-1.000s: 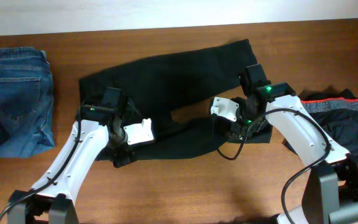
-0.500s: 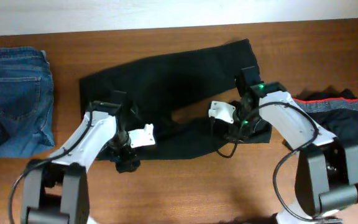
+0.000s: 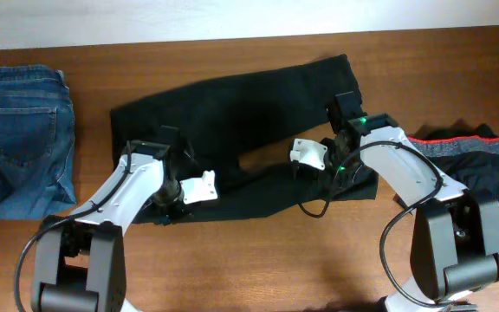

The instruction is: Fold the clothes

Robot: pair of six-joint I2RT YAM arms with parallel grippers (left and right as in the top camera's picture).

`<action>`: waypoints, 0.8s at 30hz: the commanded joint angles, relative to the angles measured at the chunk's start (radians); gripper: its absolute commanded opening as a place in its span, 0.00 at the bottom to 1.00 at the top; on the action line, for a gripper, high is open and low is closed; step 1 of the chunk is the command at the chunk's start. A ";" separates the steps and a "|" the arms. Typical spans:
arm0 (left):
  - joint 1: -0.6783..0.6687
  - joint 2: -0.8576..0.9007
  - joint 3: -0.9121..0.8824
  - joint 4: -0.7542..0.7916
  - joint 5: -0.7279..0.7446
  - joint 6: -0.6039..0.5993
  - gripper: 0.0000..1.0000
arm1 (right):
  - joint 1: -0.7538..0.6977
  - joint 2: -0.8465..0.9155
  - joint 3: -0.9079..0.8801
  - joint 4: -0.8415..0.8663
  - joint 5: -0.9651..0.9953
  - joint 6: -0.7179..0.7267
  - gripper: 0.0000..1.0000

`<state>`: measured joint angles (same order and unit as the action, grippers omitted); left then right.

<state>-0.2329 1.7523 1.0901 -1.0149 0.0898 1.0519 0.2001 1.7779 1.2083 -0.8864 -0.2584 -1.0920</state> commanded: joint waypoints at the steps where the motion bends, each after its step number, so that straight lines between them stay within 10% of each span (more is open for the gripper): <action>1: -0.001 0.005 0.100 0.003 -0.033 -0.081 0.00 | 0.009 -0.015 0.048 -0.008 0.055 -0.002 0.04; 24: -0.001 -0.136 0.435 -0.254 -0.113 -0.377 0.00 | 0.010 -0.236 0.279 -0.368 0.060 0.111 0.04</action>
<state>-0.2356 1.7214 1.4998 -1.2613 0.0101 0.7200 0.2058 1.6123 1.4628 -1.2350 -0.2077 -1.0130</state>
